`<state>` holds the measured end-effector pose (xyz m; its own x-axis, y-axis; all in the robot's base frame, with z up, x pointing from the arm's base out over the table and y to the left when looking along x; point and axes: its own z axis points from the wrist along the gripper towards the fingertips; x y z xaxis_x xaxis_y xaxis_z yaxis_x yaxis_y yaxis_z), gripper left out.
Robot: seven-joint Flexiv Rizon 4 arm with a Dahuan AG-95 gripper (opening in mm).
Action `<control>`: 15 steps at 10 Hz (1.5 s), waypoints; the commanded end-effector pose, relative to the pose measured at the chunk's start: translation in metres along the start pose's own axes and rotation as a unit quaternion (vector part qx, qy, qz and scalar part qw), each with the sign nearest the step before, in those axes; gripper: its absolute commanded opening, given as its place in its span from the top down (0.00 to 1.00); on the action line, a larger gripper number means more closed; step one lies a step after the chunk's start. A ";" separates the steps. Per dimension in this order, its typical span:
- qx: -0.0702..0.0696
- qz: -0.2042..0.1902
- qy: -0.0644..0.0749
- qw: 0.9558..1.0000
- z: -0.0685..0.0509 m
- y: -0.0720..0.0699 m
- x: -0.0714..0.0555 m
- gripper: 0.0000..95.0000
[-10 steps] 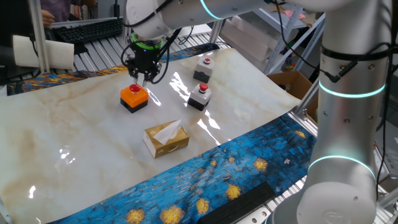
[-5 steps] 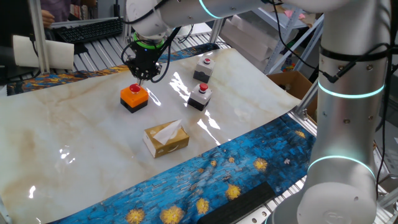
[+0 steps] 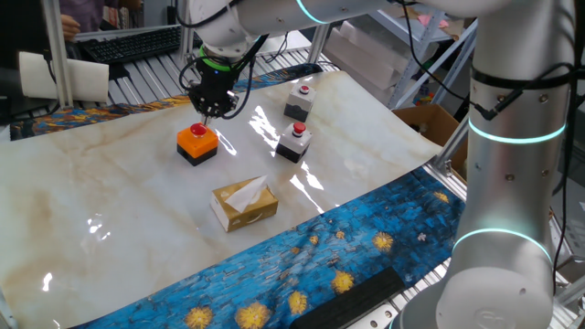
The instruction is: Press three buttons from left to right in sequence
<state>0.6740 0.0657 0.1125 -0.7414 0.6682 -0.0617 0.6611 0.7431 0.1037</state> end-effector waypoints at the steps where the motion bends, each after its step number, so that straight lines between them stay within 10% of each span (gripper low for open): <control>1: 0.005 -0.009 -0.003 1.000 0.000 0.000 0.000 1.00; 4: 0.010 -0.010 0.001 1.000 0.000 0.000 0.000 1.00; 5: 0.046 -0.034 0.010 0.998 0.000 0.000 0.000 1.00; 8: 0.067 -0.055 0.012 0.996 0.000 0.000 0.000 1.00; 12: 0.043 -0.104 0.059 0.992 0.000 0.000 0.000 1.00; 15: 0.061 -0.159 0.075 0.983 0.000 0.000 0.000 1.00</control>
<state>0.6745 0.0657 0.1127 -0.8983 0.4338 0.0696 0.4344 0.9007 -0.0070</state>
